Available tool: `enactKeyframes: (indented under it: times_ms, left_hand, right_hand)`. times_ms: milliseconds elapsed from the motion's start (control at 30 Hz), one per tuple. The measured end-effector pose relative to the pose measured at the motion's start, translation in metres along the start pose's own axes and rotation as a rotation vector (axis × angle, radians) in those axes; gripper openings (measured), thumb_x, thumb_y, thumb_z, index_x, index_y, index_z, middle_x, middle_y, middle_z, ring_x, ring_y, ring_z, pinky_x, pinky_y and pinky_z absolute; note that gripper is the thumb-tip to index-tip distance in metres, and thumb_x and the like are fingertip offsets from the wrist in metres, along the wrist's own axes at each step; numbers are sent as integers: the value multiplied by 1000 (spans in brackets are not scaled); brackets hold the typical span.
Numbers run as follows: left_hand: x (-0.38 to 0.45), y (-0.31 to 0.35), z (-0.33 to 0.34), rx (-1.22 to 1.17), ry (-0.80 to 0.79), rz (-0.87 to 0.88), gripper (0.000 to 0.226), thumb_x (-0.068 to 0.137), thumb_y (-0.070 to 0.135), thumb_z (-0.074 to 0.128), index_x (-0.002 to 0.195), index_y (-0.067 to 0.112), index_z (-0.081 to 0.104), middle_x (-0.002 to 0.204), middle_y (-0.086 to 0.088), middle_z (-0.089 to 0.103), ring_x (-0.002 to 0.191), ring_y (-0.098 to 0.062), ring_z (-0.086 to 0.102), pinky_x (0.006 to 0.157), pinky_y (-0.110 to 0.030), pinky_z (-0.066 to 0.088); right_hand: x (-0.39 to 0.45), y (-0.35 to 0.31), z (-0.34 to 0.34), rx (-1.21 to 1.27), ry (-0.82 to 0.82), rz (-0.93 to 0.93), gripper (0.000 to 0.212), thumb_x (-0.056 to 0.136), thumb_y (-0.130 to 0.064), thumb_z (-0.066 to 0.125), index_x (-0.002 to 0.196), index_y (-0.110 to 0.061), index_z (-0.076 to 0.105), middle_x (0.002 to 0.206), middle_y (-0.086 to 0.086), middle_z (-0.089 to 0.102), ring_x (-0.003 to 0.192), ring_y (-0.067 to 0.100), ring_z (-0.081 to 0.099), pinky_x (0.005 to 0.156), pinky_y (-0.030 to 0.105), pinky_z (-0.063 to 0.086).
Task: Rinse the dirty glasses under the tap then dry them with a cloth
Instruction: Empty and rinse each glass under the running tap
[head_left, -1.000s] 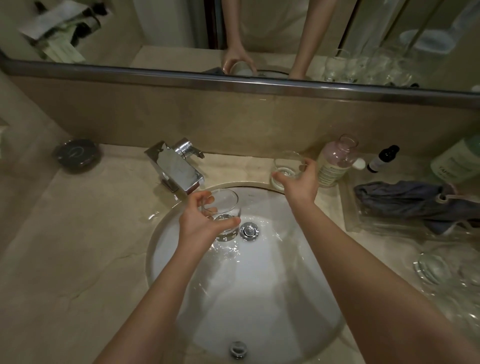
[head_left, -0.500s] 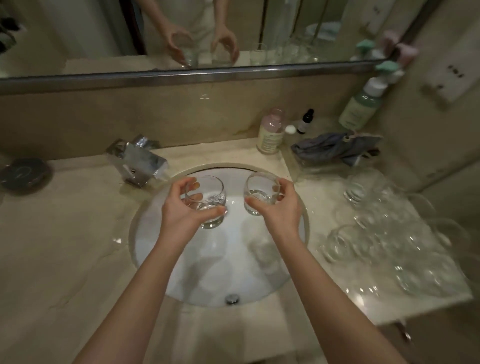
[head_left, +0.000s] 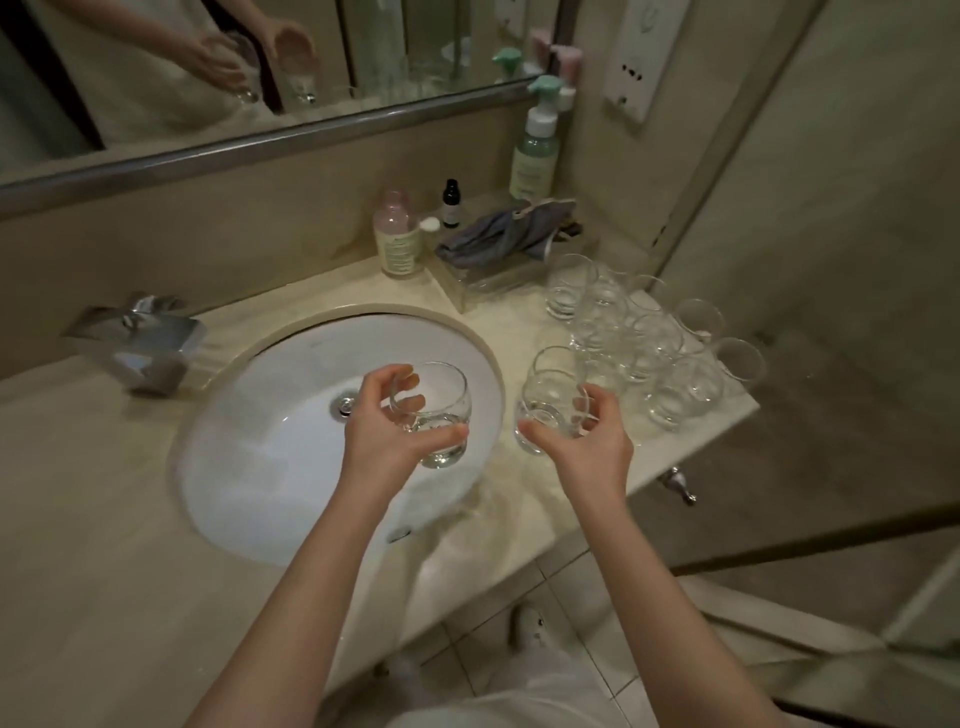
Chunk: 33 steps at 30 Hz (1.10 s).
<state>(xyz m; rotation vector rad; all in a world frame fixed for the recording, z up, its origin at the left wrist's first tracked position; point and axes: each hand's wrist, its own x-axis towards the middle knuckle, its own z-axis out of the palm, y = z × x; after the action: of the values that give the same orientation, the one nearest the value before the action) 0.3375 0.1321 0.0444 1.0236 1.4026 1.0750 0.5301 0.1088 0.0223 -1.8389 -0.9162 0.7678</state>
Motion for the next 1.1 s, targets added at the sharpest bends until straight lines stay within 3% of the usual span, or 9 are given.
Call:
enactKeyframes:
  times_ms: [200,300,433,600,767,1100]
  left_hand:
    - [-13,5,60,-41,2,-35,85,39,19,88,115,31,53,121,7,59,104,-11,63,76,-18,48]
    - [-15,6,87,-58,23,-40,83,42,14,92,113,33,53,121,6,60,106,-13,63,75,-18,49]
    - [-16,8,114,-63,74,-50,86,49,4,95,121,27,53,123,4,60,108,-15,63,77,-22,49]
    - [-12,7,138,-75,133,-57,81,58,-2,89,125,23,52,126,2,59,110,-15,62,73,-18,49]
    - [-11,9,157,-77,161,-61,88,43,18,88,123,26,53,123,5,60,105,-10,63,71,-16,49]
    - [-17,7,166,-57,176,-75,90,42,20,86,126,23,53,122,5,60,105,-12,64,72,-16,49]
  right_hand:
    - [31,29,-51,-125,31,-21,78,60,-25,90,126,-15,50,123,0,53,101,19,52,91,40,47]
    - [50,32,-66,-185,-22,-48,77,62,-26,89,126,-11,49,122,0,52,106,22,53,94,44,45]
    - [74,37,-81,-268,-115,-94,79,65,-26,86,130,-6,45,125,5,47,111,21,49,97,43,43]
    - [94,43,-94,-364,-195,-143,79,65,-23,87,130,-5,46,129,10,39,96,17,45,90,40,44]
    - [100,47,-100,-423,-239,-162,78,68,-29,86,132,-4,48,130,10,40,107,27,52,88,37,41]
    - [96,52,-98,-451,-205,-218,75,70,-33,84,132,-9,51,128,9,43,101,28,55,82,40,44]
